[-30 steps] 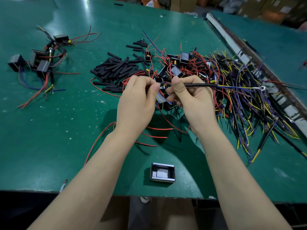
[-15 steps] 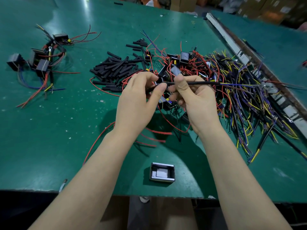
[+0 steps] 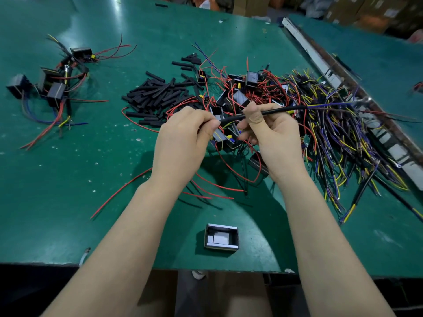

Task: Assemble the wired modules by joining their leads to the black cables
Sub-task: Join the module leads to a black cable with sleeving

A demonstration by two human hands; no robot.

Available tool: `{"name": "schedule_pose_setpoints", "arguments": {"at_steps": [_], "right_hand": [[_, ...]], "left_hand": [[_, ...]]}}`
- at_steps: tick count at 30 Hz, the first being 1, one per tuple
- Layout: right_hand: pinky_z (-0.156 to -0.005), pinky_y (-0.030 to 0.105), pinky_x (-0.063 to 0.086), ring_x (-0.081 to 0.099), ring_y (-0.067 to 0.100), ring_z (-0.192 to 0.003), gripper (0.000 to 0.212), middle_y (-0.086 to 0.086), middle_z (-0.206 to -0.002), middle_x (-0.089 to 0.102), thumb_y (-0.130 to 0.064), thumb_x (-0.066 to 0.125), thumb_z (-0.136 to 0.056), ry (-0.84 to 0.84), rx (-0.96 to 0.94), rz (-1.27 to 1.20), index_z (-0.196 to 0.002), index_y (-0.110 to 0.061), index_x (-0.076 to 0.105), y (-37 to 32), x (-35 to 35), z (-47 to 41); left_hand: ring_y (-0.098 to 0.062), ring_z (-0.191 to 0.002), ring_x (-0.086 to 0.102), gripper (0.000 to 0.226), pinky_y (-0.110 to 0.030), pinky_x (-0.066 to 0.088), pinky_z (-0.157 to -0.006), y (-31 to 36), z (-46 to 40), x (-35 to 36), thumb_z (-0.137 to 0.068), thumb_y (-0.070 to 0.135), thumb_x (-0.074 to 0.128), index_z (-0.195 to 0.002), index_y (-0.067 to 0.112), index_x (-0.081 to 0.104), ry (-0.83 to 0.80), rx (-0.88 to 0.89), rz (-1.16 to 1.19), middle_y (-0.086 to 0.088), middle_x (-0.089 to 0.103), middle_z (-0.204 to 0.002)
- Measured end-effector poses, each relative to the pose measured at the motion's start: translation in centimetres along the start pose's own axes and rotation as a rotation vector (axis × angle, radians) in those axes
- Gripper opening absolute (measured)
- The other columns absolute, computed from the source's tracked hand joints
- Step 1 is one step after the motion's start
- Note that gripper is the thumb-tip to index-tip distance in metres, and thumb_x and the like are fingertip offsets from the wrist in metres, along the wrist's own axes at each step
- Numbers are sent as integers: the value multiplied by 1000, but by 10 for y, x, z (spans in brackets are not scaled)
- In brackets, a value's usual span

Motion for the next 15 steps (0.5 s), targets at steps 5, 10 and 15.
{"name": "schedule_pose_setpoints", "arguments": {"at_steps": [5, 10, 15], "right_hand": [[-54, 13, 43, 62, 8, -55, 14, -5, -64, 67, -25, 59, -95, -62, 1, 62, -85, -16, 59, 2, 2, 0], [-53, 14, 42, 62, 7, -56, 14, -5, -65, 68, -26, 59, -95, -56, 18, 7, -85, -18, 59, 4, 2, 1], [-52, 15, 42, 60, 7, -56, 11, -6, -64, 66, -22, 57, -96, -46, 12, -56, -88, -16, 60, 4, 6, 1]], "left_hand": [[-29, -86, 57, 17, -37, 42, -78, -1, -1, 0, -93, 18, 58, -95, 5, 69, -7, -5, 24, -10, 64, -89], [-25, -85, 57, 16, -32, 40, -76, 0, 1, 0, -93, 18, 59, -96, 6, 70, -3, -7, 70, -8, 65, -90], [-17, -81, 55, 16, -26, 43, -76, 2, 1, 0, -90, 21, 63, -97, 8, 68, 40, 27, 91, -3, 62, -90]]}}
Point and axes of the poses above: each hand's wrist, its own z-axis away from the middle knuckle, its own x-axis out of the palm, y = z × x, the point moved 7 cm from there along -z, towards the middle knuckle
